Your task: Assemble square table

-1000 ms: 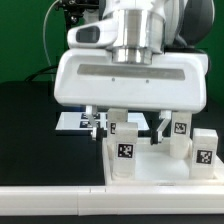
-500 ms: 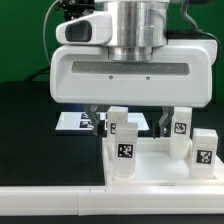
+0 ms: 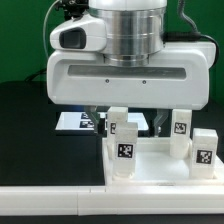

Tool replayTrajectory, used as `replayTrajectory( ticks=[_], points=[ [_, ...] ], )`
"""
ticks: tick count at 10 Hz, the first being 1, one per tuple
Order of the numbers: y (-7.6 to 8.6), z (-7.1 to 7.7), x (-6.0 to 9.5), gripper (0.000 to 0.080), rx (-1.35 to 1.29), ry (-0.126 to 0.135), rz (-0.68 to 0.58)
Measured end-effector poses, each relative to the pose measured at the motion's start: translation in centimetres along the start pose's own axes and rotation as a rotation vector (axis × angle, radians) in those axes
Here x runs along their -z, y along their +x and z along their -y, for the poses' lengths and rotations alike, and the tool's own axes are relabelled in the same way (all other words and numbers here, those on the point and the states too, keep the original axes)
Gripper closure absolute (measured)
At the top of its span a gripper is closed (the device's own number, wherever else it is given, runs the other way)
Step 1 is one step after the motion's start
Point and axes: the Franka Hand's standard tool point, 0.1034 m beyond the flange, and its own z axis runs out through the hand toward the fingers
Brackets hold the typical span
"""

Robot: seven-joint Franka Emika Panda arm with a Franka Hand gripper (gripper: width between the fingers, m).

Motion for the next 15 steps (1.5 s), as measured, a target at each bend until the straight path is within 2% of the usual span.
replayTrajectory(
  ticks=[1, 2, 3, 6, 7, 8, 12, 13, 14, 15],
  points=[
    [0.0, 0.0, 0.0, 0.0392, 0.001, 0.0, 0.0],
    [0.0, 0.0, 0.0, 0.0392, -0.048, 0.0, 0.0],
    [0.0, 0.0, 0.0, 0.0516, -0.109, 0.0, 0.001],
    [0.0, 0.2, 0.0, 0.0516, -0.346, -0.002, -0.004],
    [0.4, 0.5, 0.0, 0.0516, -0.442, -0.031, -0.057],
    [0.6, 0.7, 0.0, 0.0516, -0.552, -0.027, -0.095],
    [1.1, 0.8, 0.0, 0.0515, -1.02, 0.019, -0.106],
    [1.1, 0.9, 0.0, 0.0515, -1.153, 0.056, -0.087],
    [1.2, 0.7, 0.0, 0.0515, -1.241, 0.078, -0.073],
    [1.2, 0.9, 0.0, 0.0515, -1.239, 0.077, -0.073]
  ],
)
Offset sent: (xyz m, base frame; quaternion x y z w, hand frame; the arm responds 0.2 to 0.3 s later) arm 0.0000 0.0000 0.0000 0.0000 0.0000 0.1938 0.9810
